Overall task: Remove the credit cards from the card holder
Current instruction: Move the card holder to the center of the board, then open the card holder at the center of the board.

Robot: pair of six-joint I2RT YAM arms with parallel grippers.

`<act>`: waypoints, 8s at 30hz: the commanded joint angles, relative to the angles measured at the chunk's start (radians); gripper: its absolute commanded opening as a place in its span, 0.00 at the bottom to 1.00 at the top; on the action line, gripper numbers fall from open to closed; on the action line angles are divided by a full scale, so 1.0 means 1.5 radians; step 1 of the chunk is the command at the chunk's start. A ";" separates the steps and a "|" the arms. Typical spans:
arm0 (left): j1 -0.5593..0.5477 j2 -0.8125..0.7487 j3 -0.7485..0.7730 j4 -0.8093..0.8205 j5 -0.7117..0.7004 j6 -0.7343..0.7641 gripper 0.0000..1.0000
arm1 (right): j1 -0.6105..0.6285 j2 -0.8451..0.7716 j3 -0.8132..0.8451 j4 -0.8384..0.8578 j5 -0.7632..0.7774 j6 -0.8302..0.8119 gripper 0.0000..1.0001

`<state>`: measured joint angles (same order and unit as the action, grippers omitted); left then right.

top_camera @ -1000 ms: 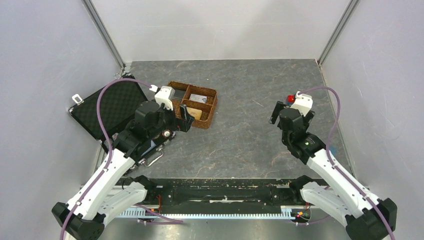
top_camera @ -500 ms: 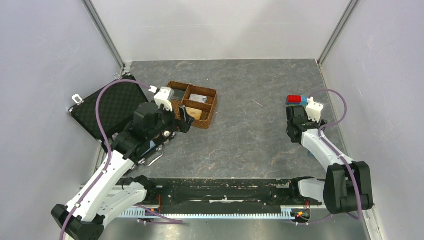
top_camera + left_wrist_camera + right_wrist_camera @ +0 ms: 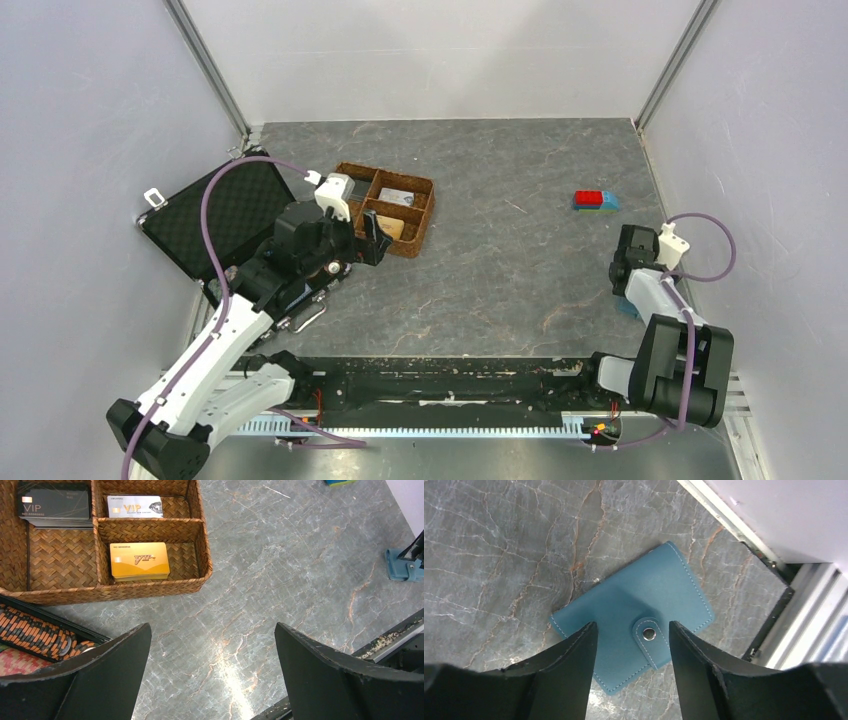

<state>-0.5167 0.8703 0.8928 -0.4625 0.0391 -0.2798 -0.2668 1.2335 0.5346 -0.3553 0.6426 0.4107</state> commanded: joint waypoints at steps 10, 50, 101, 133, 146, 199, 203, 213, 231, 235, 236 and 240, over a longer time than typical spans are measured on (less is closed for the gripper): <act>0.001 0.016 0.000 0.027 0.032 -0.059 1.00 | -0.087 -0.026 -0.053 0.042 -0.163 0.047 0.61; 0.000 0.003 -0.006 0.028 0.042 -0.070 1.00 | -0.108 -0.113 -0.087 0.022 -0.144 0.058 0.10; 0.000 -0.033 -0.011 -0.001 -0.029 -0.086 1.00 | 0.709 -0.135 -0.062 0.279 -0.444 0.162 0.42; 0.000 -0.030 -0.007 -0.054 0.012 -0.091 1.00 | 0.613 -0.099 -0.053 0.132 -0.391 -0.078 0.86; 0.000 -0.015 -0.037 -0.044 0.060 -0.126 1.00 | 0.660 -0.129 0.011 0.057 -0.334 -0.070 0.52; -0.001 0.004 -0.059 -0.050 0.045 -0.159 1.00 | 0.807 -0.063 0.032 0.082 -0.205 0.046 0.00; 0.000 0.000 -0.053 -0.049 0.069 -0.162 1.00 | 0.807 -0.054 0.017 0.097 -0.177 -0.009 0.00; -0.001 -0.029 -0.064 -0.050 0.048 -0.168 1.00 | 0.807 -0.055 -0.004 0.094 -0.160 -0.083 0.40; 0.000 -0.002 -0.067 -0.021 0.071 -0.190 1.00 | 0.812 0.001 -0.029 0.110 -0.112 -0.077 0.11; 0.000 -0.001 -0.068 -0.021 0.070 -0.194 1.00 | 0.813 -0.024 -0.015 0.105 -0.142 -0.055 0.00; 0.000 0.000 -0.070 -0.022 0.070 -0.195 1.00 | 0.813 -0.035 -0.014 0.108 -0.157 -0.048 0.00; 0.000 0.009 -0.075 -0.022 0.079 -0.199 1.00 | 0.813 -0.067 -0.020 0.128 -0.205 -0.023 0.00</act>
<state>-0.5175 0.8738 0.7902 -0.5354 0.1326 -0.5426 0.9493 1.1877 0.4988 -0.1978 0.4099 0.3168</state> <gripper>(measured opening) 0.996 0.008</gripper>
